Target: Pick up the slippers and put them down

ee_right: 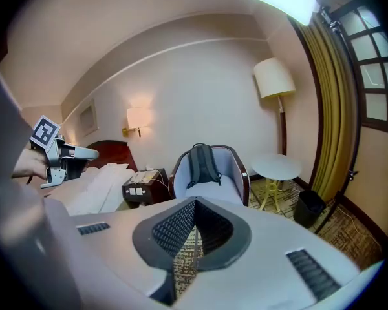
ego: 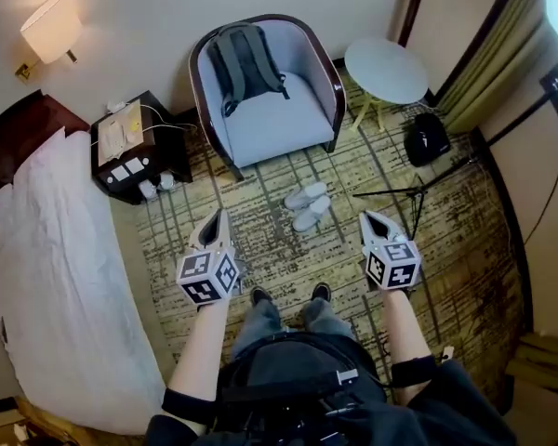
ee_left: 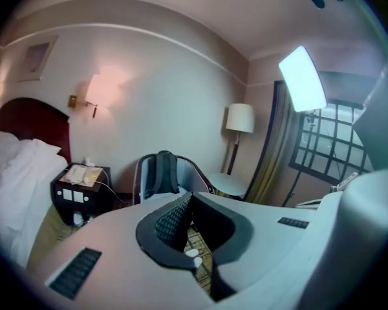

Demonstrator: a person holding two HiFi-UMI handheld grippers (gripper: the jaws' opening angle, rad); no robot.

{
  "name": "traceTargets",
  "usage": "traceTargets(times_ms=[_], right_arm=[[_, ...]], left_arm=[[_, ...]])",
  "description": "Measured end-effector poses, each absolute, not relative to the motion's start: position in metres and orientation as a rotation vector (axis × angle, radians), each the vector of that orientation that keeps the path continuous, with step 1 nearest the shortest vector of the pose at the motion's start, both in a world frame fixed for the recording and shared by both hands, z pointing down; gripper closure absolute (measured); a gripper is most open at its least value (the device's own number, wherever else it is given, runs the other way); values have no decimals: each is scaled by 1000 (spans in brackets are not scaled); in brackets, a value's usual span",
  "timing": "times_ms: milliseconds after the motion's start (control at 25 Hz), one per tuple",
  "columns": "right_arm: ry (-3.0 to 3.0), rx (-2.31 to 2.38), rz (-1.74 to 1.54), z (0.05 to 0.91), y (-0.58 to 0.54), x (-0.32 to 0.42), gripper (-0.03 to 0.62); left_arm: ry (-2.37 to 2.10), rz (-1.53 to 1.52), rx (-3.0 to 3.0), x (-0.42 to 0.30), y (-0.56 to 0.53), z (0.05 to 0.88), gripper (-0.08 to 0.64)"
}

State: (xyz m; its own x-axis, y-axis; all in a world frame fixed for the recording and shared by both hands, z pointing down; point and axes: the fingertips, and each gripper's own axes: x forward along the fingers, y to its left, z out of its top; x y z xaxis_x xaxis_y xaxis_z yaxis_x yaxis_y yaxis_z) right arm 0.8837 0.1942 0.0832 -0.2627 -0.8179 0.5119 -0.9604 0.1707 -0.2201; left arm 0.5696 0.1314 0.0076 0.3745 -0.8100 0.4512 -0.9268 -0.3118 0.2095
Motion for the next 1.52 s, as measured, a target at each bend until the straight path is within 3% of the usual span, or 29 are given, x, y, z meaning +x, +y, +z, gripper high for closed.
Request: traceTargets(times_ms=[880,1520], right_arm=[[-2500,1097,550,80,128,571,592],[-2563,899,416,60,105,392,592]], left_arm=[[-1899,389,1889,314,181,25,560],[-1951,318,1842,182,178,33,560]])
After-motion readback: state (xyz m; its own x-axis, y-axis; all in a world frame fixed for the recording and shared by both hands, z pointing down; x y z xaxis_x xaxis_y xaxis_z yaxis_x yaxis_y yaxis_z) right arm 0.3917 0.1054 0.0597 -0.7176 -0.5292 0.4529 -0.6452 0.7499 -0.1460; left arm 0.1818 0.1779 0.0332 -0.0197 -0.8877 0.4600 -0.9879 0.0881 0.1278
